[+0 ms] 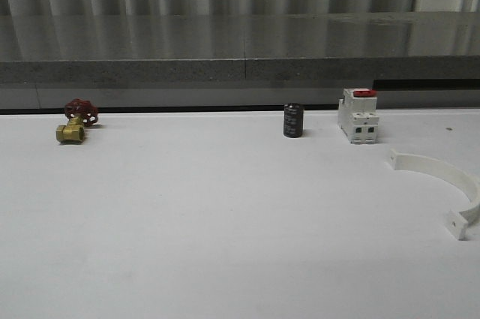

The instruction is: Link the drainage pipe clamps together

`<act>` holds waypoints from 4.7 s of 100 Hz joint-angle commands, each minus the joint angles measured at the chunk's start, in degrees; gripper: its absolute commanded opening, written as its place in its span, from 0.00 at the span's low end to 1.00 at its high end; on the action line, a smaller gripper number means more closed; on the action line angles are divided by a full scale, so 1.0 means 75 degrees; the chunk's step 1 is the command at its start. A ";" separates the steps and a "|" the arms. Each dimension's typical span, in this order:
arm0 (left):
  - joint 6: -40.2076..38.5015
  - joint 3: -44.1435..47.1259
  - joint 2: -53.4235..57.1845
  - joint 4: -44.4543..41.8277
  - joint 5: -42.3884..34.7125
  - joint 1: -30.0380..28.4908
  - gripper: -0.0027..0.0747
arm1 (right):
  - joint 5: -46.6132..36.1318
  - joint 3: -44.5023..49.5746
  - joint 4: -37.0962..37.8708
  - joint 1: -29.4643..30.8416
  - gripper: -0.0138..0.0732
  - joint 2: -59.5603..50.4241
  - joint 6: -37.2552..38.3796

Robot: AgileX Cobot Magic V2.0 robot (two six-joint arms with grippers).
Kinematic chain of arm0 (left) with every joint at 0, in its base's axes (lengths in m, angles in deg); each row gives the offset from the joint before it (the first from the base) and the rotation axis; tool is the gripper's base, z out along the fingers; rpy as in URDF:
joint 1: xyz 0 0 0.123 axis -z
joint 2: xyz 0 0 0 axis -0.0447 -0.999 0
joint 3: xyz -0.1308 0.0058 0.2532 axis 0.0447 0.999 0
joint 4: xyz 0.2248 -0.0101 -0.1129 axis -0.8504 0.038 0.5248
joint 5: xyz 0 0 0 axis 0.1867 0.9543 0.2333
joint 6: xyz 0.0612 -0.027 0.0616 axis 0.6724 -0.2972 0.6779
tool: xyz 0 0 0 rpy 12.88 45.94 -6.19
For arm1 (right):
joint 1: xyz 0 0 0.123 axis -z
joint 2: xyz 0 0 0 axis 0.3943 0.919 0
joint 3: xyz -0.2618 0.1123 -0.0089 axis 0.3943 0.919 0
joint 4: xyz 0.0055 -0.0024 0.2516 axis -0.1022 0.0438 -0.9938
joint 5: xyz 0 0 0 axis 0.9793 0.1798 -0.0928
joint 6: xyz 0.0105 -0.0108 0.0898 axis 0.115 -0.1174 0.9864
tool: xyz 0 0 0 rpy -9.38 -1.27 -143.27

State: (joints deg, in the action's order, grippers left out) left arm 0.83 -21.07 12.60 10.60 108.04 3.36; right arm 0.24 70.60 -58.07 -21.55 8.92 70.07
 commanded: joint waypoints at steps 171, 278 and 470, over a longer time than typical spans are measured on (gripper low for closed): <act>0.2600 -0.4786 -0.8762 0.1020 0.1412 -0.2828 0.88 | -0.0676 -0.0126 0.0086 0.0031 0.08 -0.0135 -0.0022; 0.2817 -0.5298 -0.9578 0.1208 0.1450 -0.2828 0.01 | -0.0676 -0.0126 0.0086 0.0031 0.08 -0.0135 -0.0022; -0.0697 -0.5606 -0.9480 0.1862 0.1476 0.2870 0.15 | -0.0676 -0.0126 0.0086 0.0031 0.08 -0.0135 -0.0022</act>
State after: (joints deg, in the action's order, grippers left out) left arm -3.81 -60.77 -61.41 23.85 119.71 24.24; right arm 0.24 70.60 -58.07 -21.55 8.92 70.07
